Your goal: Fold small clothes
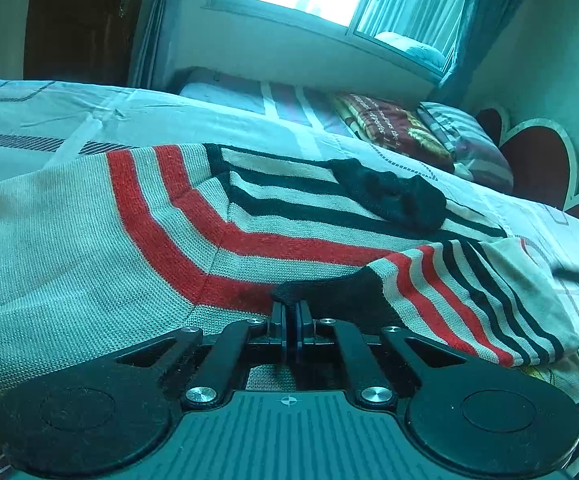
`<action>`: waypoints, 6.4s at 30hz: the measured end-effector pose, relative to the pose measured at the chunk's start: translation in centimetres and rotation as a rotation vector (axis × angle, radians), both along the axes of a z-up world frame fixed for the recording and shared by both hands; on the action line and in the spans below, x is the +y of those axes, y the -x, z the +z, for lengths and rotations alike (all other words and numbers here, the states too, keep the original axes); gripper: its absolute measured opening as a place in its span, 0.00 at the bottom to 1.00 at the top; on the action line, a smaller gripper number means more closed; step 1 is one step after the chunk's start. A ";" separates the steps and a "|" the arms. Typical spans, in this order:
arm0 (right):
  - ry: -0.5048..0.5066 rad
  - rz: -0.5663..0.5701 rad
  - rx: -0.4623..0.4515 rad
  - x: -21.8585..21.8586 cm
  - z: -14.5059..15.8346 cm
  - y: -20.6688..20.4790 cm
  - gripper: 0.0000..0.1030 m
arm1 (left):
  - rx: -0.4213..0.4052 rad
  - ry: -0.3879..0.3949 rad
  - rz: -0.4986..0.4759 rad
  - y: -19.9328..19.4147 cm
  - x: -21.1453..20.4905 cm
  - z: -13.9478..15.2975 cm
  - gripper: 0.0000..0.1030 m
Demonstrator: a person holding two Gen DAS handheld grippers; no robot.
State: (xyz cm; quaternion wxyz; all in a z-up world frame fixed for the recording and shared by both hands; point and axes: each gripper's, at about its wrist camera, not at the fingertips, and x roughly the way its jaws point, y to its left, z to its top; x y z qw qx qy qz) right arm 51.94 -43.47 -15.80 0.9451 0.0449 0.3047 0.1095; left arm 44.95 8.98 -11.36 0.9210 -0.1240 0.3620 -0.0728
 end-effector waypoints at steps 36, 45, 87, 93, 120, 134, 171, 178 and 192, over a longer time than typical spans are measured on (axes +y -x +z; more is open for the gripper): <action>-0.101 -0.045 -0.017 2.3 -0.9 13.6 0.35 | -0.130 0.593 0.818 18.1 29.3 -2.6 0.55; -0.176 -0.069 -0.017 2.6 -0.6 11.4 0.35 | -0.081 0.626 0.811 14.3 31.7 -2.7 0.05; 0.147 0.260 -0.154 17.5 0.9 6.2 0.52 | -0.071 -0.229 0.068 8.4 2.8 4.0 0.53; 0.536 0.345 -0.197 23.3 -1.6 3.9 0.42 | -0.063 -0.274 0.055 5.8 3.0 2.4 0.48; -0.302 -0.030 -0.040 10.0 -1.0 4.1 0.07 | -0.128 -0.055 0.242 6.4 6.2 1.5 0.38; -0.130 -0.018 -0.094 9.8 -0.4 7.1 0.23 | -0.152 -0.207 0.102 9.3 4.9 5.4 0.43; 0.045 0.084 -0.058 18.1 -2.0 -6.7 0.28 | -0.091 -0.202 0.004 -8.1 2.0 3.5 0.70; 0.092 0.076 -0.106 16.4 -1.3 -5.3 0.28 | -0.093 -0.278 -0.001 -7.2 0.2 3.4 0.70; 0.047 -0.078 -0.122 8.4 0.0 -0.5 0.27 | -0.179 -0.287 -0.008 -0.7 -2.1 4.9 0.74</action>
